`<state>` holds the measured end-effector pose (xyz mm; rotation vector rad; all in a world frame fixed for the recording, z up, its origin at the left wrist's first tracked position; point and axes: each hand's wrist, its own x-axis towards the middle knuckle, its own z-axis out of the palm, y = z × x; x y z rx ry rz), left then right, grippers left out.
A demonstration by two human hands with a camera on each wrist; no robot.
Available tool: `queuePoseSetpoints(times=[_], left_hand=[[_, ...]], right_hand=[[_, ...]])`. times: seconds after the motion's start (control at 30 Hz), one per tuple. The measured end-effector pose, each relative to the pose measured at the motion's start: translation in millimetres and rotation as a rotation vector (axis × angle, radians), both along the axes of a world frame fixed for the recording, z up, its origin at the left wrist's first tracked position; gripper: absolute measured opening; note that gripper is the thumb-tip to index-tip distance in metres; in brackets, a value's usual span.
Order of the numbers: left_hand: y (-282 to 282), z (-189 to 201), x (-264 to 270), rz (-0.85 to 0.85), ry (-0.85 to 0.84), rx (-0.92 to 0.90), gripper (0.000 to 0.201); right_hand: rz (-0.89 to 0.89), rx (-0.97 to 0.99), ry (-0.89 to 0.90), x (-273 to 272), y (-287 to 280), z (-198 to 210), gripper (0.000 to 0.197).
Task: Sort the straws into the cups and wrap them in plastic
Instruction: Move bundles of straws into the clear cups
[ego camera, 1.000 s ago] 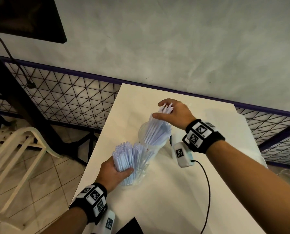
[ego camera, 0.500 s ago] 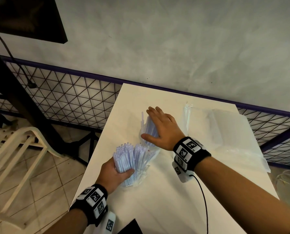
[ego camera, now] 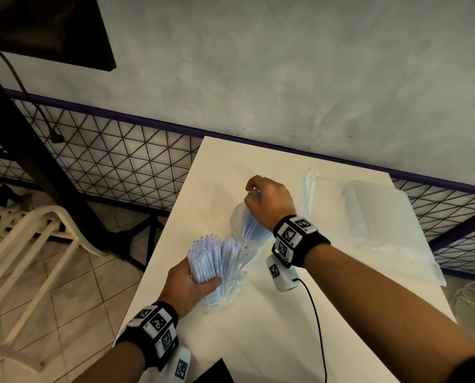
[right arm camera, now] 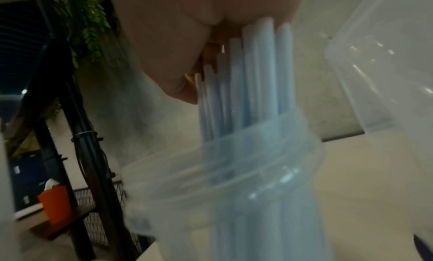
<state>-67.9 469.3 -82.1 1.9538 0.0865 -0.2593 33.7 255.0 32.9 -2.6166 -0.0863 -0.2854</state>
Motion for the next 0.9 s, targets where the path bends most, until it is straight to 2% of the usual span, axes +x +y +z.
queuePoseSetpoints(times=[0.1, 0.17, 0.27, 0.33, 0.43, 0.5, 0.6, 0.7, 0.9], left_hand=[[-1, 0, 0, 0.008, 0.009, -0.011, 0.047], [-2, 1, 0, 0.001, 0.013, -0.011, 0.046], [-1, 2, 0, -0.008, 0.013, -0.002, 0.045], [-1, 2, 1, -0.011, 0.017, 0.003, 0.046], [-1, 3, 1, -0.002, 0.012, 0.014, 0.046], [-1, 3, 1, 0.001, 0.014, 0.022, 0.043], [-2, 3, 0, 0.002, 0.017, 0.012, 0.043], [-2, 2, -1, 0.001, 0.016, 0.005, 0.044], [-3, 5, -6, 0.02, 0.018, -0.008, 0.039]], right_hand=[[0.145, -0.112, -0.066, -4, -8, -6, 0.028], [0.252, -0.282, -0.168, -7, -14, -14, 0.029], [0.28, -0.418, -0.176, -12, -21, -13, 0.041], [0.294, -0.352, -0.12, -20, -22, -3, 0.049], [0.381, -0.136, -0.063, -44, -17, 19, 0.049], [0.446, -0.051, 0.084, -65, -13, 33, 0.051], [0.498, -0.174, 0.275, -89, -6, 34, 0.064], [0.44, -0.137, 0.276, -100, 1, 17, 0.062], [0.198, 0.475, 0.299, -115, 9, -22, 0.046]])
